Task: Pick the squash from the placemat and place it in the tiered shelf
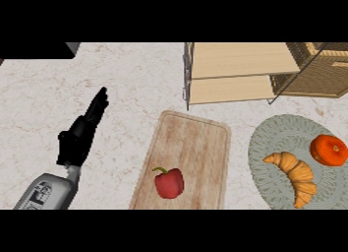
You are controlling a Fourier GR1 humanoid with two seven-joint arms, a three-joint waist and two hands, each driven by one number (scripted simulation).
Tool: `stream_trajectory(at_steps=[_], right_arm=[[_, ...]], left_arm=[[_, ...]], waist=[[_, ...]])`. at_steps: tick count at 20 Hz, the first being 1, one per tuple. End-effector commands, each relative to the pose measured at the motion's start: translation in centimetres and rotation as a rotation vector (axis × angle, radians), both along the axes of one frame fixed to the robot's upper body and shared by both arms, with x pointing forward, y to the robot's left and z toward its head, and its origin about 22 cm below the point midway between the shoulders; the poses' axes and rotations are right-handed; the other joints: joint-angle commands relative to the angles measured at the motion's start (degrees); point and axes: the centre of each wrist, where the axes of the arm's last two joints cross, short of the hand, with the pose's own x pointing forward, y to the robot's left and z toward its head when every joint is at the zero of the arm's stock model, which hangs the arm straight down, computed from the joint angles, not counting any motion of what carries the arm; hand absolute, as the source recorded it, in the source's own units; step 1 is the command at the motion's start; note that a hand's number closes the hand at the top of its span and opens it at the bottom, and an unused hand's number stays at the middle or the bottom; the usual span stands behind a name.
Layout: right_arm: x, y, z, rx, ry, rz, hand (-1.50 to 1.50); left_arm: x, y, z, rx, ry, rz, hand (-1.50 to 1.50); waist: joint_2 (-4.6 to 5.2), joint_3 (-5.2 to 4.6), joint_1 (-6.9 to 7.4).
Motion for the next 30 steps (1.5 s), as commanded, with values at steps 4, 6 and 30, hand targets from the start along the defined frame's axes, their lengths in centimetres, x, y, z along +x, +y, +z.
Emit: stream_trajectory(at_steps=[4, 6, 30], right_arm=[[0.0, 3.3, 1.7, -0.059, 0.077, -0.011, -1.5], [0.2, 6.1, 0.9, -0.049, 0.071, -0.006, -1.5], [1.5, 8.6, -2.9, -0.088, 0.072, -0.07, -1.5]], left_arm=[[-1.8, -1.3, -0.6, -0.01, 0.005, 0.003, 0.0], [0.6, -1.3, -0.6, 0.005, -0.007, -0.001, 0.0], [1.4, -1.2, -0.4, -0.011, 0.009, -0.009, 0.0]], waist=[[-0.06, 0.11, 0.12], [0.06, 0.1, 0.04], [0.08, 0.12, 0.14]])
